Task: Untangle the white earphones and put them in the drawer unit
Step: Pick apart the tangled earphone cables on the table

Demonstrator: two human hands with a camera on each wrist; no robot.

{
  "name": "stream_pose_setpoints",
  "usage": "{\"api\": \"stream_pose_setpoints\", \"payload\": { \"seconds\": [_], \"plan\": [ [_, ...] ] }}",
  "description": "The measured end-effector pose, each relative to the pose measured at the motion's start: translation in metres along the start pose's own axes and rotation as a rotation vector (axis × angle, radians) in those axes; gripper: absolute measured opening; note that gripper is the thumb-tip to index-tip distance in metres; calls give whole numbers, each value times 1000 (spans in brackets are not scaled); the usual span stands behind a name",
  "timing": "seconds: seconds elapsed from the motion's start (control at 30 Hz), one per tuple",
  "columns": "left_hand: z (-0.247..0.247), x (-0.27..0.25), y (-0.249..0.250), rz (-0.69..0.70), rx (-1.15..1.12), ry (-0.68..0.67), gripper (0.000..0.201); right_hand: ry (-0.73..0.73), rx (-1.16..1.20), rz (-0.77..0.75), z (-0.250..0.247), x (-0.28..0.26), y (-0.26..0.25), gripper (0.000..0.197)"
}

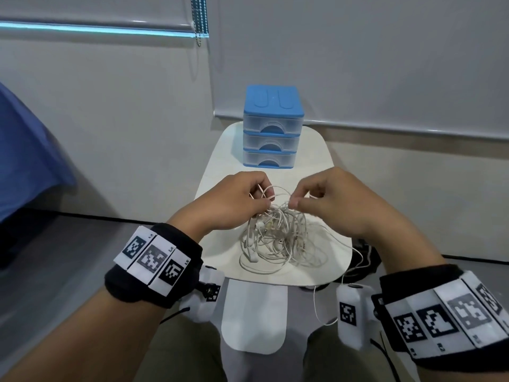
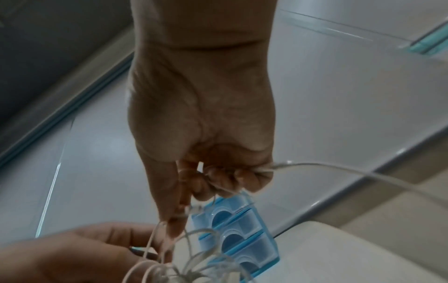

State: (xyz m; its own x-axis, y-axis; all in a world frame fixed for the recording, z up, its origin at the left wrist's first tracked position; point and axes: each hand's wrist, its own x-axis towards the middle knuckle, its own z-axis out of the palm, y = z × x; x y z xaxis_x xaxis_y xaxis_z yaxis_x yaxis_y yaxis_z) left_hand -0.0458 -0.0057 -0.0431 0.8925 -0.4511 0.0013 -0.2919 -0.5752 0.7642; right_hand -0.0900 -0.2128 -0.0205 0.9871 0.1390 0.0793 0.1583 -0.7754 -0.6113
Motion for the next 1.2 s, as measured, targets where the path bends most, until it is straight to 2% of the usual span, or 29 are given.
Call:
{"api": "stream_pose_setpoints", "payload": {
  "seconds": [0.23, 0.33, 0.4, 0.47, 0.53, 0.63, 0.73, 0.87, 0.97, 1.03, 1.2],
  "plan": [
    [-4, -2, 1, 10, -9, 12, 10, 271, 505, -75, 0, 3, -13, 9],
    [-7, -4, 2, 35, -11, -30, 10, 336, 745, -66, 1, 3, -16, 24],
    [-8, -5, 4, 34, -4, -89, 7, 406, 764, -58, 1, 6, -13, 27],
    [-5, -5, 6, 48, 40, -103, 5, 476, 723, -34, 2, 9, -12, 18],
    [-4, -2, 6, 82, 90, -14, 11, 542, 684, -29, 2, 10, -11, 13],
    [-4, 3, 4, 119, 135, 200, 11, 583, 572, -38, 0, 8, -8, 15],
    [0, 0, 4, 148, 194, 292, 10, 462, 446, 25, 0, 5, 0, 19],
    [22, -13, 0, 93, 174, 200, 13, 145, 538, 206, 6, -2, 13, 22],
    [34, -21, -7, 61, 90, 158, 10, -96, 363, 280, 15, -11, 24, 29],
    [37, -25, -9, 42, 28, 147, 10, -151, 253, 264, 19, -19, 31, 33],
    [33, -31, -5, -5, -187, 101, 10, -176, 272, 238, 21, -31, 41, 26]
  ]
}}
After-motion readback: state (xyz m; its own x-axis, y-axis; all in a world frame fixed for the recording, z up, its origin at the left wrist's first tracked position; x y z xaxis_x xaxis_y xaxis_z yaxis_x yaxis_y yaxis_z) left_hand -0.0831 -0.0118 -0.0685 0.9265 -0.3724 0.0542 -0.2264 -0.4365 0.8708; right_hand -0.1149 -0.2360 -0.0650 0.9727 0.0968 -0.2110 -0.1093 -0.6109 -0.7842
